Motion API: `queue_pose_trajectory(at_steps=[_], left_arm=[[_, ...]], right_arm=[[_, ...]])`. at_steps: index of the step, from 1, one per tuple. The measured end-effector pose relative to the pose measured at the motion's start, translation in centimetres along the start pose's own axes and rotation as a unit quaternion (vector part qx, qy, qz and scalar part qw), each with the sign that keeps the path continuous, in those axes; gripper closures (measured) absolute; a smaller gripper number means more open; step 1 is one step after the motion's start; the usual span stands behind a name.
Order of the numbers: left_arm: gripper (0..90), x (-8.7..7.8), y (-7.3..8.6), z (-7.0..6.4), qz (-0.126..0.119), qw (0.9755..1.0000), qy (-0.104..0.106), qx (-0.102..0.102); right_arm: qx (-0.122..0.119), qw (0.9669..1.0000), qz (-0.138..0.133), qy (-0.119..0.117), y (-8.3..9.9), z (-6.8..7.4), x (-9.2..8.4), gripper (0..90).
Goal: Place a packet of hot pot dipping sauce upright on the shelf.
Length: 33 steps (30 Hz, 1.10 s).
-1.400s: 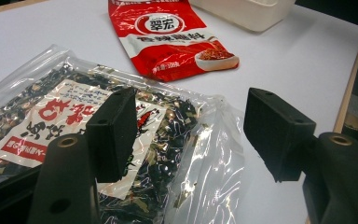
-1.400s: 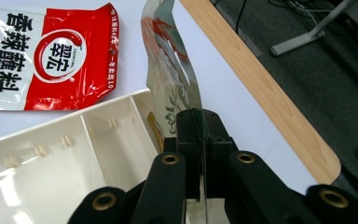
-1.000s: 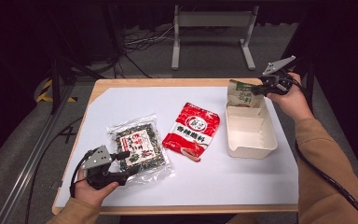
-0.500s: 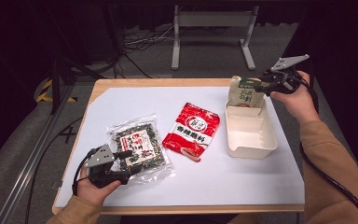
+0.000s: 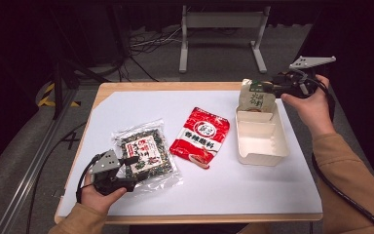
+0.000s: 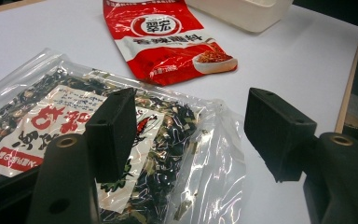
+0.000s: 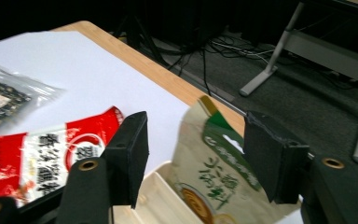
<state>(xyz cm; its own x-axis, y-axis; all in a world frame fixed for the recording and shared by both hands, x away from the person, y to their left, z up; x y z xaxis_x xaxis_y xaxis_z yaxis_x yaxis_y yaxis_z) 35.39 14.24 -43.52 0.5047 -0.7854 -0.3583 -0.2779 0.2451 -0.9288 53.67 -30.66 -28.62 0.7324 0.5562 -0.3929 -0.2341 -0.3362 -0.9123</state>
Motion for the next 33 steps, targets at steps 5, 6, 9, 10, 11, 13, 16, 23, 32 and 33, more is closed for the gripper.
queue_pose_trajectory(at_steps=[5,6,9,10,11,13,16,23,32,33], left_arm=[[35.0,0.0,-0.1,-0.1,-0.002,1.0,0.001,0.001],[35.0,0.0,-0.1,-0.1,-0.002,1.0,0.001,0.001],[35.0,0.0,-0.1,0.0,-0.004,1.0,0.0,0.0],[35.0,0.0,-0.1,0.0,-0.004,1.0,0.0,0.0],[35.0,0.0,-0.1,0.0,-0.004,1.0,0.001,0.0],[35.0,0.0,-0.1,-0.1,-0.003,1.0,0.003,0.0],[35.0,0.0,-0.1,-0.1,-0.002,1.0,0.002,0.0],[35.0,-0.2,-0.1,-0.1,-0.004,1.0,-0.001,0.002],[35.0,-1.1,0.3,-0.2,-0.006,0.9999,-0.01,-0.003],[35.1,-1.2,0.3,-0.2,-0.006,0.9999,-0.012,-0.001]], right_arm=[[0.014,0.9996,-0.007,-0.022,-0.6,2.0,0.0,44.9],[0.018,0.9994,-0.011,-0.028,-0.8,2.5,0.0,45.0],[0.02,0.9989,-0.014,-0.039,-1.2,3.5,0.0,46.6],[0.021,0.9987,-0.013,-0.044,-1.3,4.1,0.1,47.2],[0.02,0.9985,-0.012,-0.05,-1.3,4.5,0.2,47.2],[0.018,0.9981,-0.011,-0.057,-1.3,5.2,0.4,47.2],[0.021,0.9971,-0.006,-0.073,-1.3,6.4,1.0,45.0],[0.033,0.9955,0.009,-0.088,-1.3,8.5,2.7,41.5],[0.034,0.994,0.039,-0.096,-0.5,9.5,5.7,38.5],[0.034,0.994,0.042,-0.095,-0.3,9.4,6.1,38.5]])
Point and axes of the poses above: each handheld gripper's, and its own axes: x roughly forward along the jaws, y roughly out of its underside, z roughly to its left, the point moved 7 cm from there along x, roughly forward along the jaws, and after that the axes turned 7 degrees about -z, right-handed, at the moved point
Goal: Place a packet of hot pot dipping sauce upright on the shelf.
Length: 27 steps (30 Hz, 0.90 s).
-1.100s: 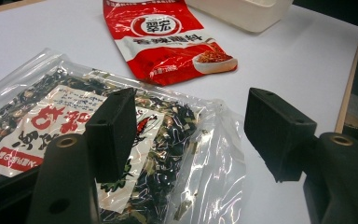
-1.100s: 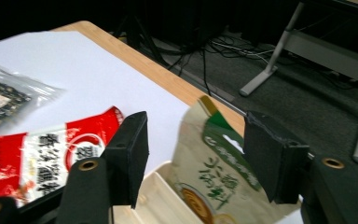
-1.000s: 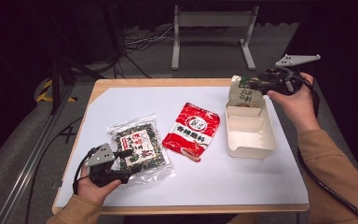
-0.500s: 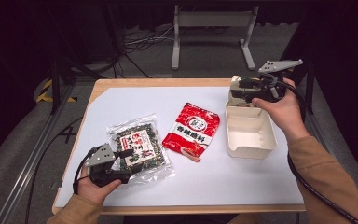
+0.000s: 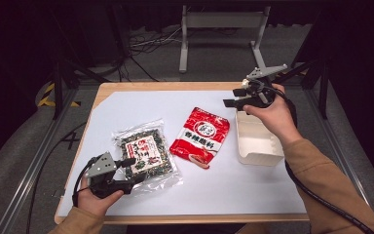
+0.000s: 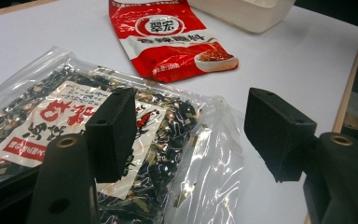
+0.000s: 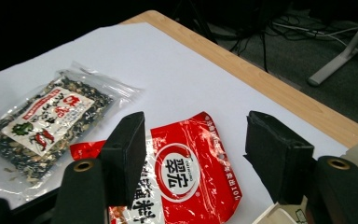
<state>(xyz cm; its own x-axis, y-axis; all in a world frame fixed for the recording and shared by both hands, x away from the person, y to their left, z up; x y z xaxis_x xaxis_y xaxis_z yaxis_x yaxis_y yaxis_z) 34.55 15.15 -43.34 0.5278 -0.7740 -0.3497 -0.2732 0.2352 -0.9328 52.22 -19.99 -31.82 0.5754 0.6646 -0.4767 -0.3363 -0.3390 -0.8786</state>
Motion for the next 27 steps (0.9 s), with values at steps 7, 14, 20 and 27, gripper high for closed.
queue_pose_trajectory(at_steps=[7,14,20,27], left_arm=[[35.0,-0.6,0.3,-0.1,-0.002,0.9999,-0.009,-0.007],[35.0,-1.2,0.5,-0.1,-0.003,0.9998,-0.017,-0.011],[35.1,-1.5,0.7,-0.1,-0.005,0.9997,-0.021,-0.013],[35.0,-1.6,0.7,-0.1,-0.005,0.9997,-0.02,-0.013]], right_arm=[[0.016,0.9992,0.036,-0.003,1.4,-0.7,2.6,40.6],[0.019,0.9981,0.059,-0.001,2.3,-1.2,4.1,41.8],[0.021,0.9967,0.079,0.002,3.1,-1.6,5.5,41.3],[0.022,0.9943,0.103,0.01,4.4,-2.3,7.0,39.1]])
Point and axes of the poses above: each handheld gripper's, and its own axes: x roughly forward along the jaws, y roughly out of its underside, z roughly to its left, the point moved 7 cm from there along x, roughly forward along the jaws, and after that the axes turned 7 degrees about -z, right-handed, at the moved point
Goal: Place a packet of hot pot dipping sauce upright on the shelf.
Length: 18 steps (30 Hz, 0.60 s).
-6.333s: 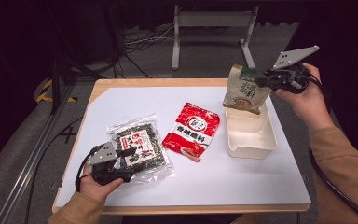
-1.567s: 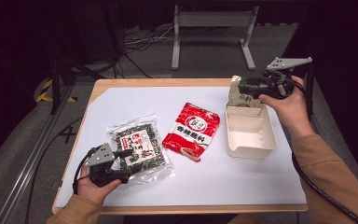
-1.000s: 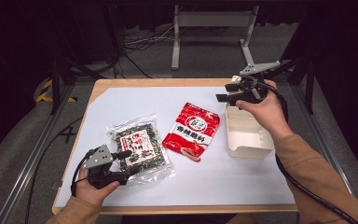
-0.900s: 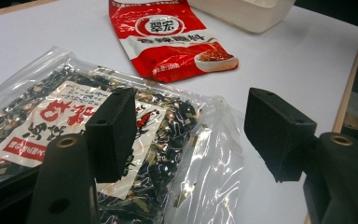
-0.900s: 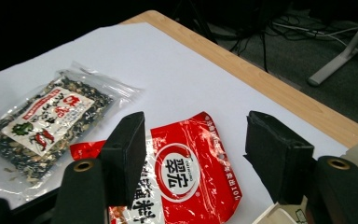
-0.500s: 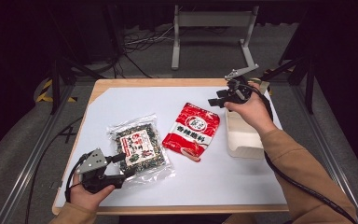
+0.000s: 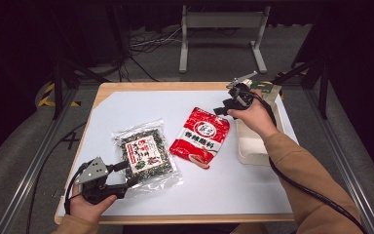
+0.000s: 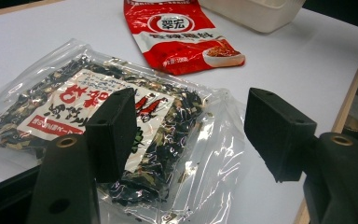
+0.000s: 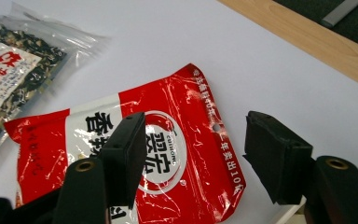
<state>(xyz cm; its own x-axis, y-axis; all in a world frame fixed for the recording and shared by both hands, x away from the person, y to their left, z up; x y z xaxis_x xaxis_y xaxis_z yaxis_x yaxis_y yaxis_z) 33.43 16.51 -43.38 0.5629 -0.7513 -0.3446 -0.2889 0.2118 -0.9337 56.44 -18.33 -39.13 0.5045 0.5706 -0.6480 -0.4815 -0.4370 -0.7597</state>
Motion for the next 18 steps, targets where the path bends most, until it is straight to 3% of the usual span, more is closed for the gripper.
queue_pose_trajectory(at_steps=[18], left_arm=[[34.9,0.1,-0.1,0.0,0.0,1.0,0.003,0.002]], right_arm=[[0.013,0.9991,0.041,0.003,2.0,-0.8,2.9,38.4]])
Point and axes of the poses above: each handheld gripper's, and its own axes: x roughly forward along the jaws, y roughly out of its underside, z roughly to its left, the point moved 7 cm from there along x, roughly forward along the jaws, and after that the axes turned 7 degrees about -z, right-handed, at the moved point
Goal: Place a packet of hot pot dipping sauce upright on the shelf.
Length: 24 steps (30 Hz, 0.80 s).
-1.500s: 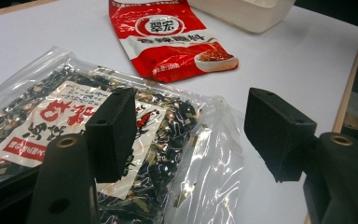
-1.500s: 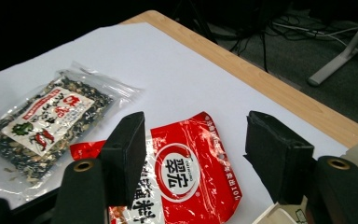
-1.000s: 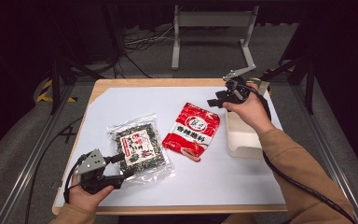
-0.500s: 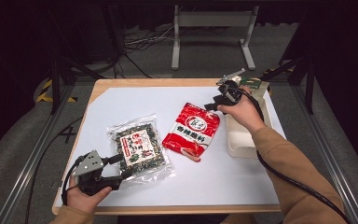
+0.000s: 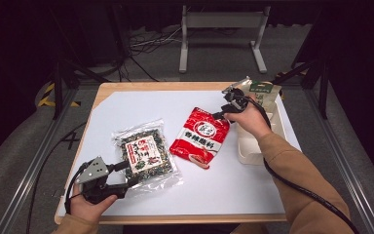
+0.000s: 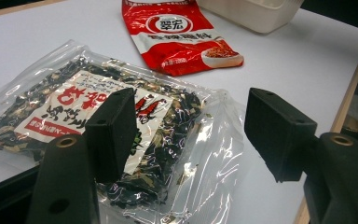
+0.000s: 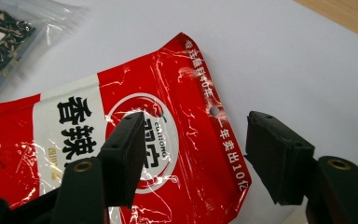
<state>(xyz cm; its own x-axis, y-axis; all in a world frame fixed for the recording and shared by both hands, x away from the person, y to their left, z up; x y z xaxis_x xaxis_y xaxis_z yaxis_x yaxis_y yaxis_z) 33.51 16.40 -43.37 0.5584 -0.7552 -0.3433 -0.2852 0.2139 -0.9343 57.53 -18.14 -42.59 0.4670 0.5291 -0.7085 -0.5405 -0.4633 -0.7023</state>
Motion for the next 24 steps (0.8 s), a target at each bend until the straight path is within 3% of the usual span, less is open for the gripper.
queue_pose_trajectory(at_steps=[24], left_arm=[[34.8,0.0,0.0,0.0,-0.001,1.0,0.004,-0.004]], right_arm=[[0.006,0.9982,0.057,0.02,1.3,-0.4,2.2,34.8]])
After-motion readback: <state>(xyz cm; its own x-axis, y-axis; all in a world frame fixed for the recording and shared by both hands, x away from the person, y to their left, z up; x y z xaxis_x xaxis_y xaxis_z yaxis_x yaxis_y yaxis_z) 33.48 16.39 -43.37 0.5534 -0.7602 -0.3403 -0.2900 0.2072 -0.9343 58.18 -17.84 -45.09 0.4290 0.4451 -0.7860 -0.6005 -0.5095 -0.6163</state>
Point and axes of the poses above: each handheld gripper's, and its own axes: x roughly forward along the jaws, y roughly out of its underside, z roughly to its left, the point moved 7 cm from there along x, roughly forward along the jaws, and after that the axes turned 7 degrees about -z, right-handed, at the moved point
